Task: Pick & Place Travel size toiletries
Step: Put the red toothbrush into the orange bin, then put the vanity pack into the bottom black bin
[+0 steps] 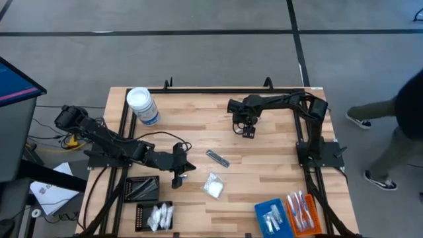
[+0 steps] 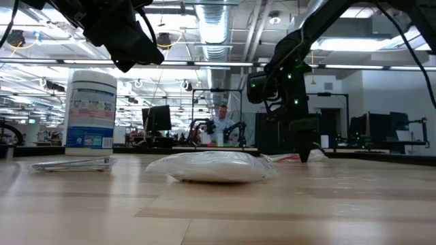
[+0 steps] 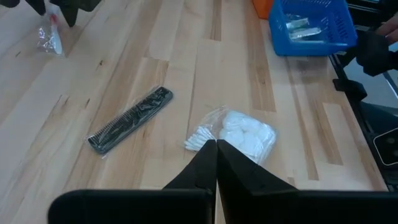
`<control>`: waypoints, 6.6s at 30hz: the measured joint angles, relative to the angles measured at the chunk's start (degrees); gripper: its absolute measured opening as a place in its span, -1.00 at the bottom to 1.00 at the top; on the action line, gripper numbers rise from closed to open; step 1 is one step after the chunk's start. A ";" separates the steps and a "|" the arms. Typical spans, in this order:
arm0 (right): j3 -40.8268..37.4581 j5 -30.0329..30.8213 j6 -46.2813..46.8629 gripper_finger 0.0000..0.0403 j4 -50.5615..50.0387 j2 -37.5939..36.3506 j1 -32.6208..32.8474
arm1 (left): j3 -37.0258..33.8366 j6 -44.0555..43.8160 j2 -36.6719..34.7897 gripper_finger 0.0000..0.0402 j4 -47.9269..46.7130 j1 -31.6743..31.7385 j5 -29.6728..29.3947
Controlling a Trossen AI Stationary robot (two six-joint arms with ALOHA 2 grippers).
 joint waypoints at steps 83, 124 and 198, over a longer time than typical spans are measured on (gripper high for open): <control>10.50 6.51 139.53 -0.98 -19.96 -11.33 93.52 | -0.12 7.73 0.00 -1.00 6.32 4.09 8.33; 22.11 -24.35 141.48 -0.94 -38.34 -0.03 90.31 | -0.13 15.87 0.00 -1.00 14.03 6.62 18.38; 16.97 -28.98 141.56 -0.99 -36.17 3.55 86.19 | -0.11 15.82 0.00 -1.00 14.77 6.19 18.38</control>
